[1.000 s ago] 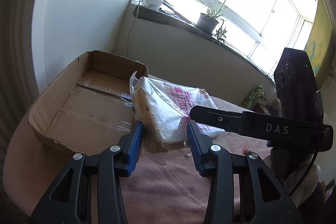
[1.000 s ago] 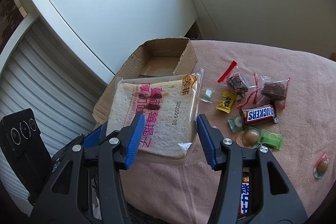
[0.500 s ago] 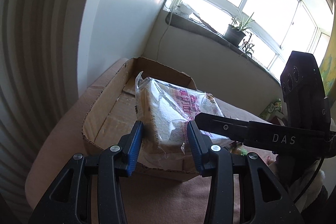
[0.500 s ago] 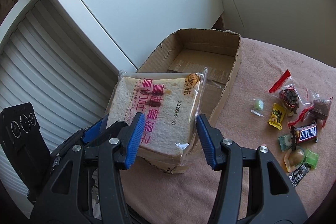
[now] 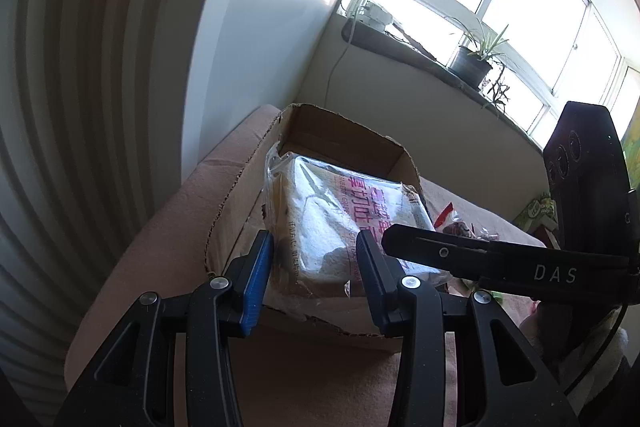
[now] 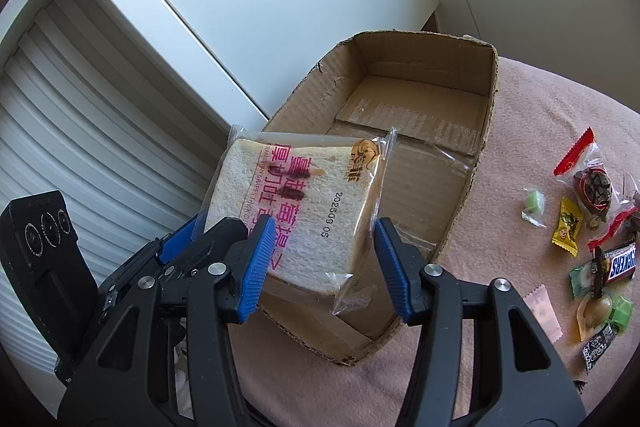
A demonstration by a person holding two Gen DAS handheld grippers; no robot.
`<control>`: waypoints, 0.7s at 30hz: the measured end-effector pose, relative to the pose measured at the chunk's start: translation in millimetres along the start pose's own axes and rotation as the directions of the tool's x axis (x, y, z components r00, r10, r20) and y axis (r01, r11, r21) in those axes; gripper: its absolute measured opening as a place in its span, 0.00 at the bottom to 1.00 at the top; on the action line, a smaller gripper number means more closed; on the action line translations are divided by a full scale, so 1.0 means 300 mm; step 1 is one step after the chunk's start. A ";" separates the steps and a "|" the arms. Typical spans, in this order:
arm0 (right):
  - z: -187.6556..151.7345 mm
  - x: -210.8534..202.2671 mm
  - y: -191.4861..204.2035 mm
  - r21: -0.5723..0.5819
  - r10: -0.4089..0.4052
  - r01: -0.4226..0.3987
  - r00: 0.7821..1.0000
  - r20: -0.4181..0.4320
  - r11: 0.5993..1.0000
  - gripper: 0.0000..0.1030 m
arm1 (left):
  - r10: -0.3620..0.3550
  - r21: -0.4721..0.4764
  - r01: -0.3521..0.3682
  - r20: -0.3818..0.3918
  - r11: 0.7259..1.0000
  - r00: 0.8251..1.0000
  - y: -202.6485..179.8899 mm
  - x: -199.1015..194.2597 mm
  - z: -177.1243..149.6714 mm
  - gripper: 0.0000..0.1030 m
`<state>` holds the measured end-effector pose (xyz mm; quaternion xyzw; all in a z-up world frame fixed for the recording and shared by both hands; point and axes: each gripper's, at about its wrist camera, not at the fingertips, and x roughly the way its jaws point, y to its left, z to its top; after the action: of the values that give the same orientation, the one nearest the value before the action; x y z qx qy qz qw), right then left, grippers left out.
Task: Organize snacks
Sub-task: 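Carry the bread loaf with the right tool into the cardboard box and release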
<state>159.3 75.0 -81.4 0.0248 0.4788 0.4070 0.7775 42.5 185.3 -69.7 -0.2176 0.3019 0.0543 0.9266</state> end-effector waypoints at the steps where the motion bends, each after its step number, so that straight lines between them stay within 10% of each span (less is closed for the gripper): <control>1: -0.001 -0.001 0.000 0.000 0.000 0.000 1.000 0.001 1.000 0.53 | 0.002 0.002 -0.002 0.000 1.000 1.000 0.002 -0.001 -0.001 0.40; 21: -0.019 -0.104 -0.027 -0.015 -0.041 0.042 0.998 0.052 0.999 0.53 | 0.045 0.058 -0.046 0.016 0.997 0.999 -0.049 -0.048 -0.019 0.40</control>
<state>153.4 47.1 -65.2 0.0191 0.4557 0.3938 0.7981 31.2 170.1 -60.1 -0.1829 0.3017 0.0682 0.9332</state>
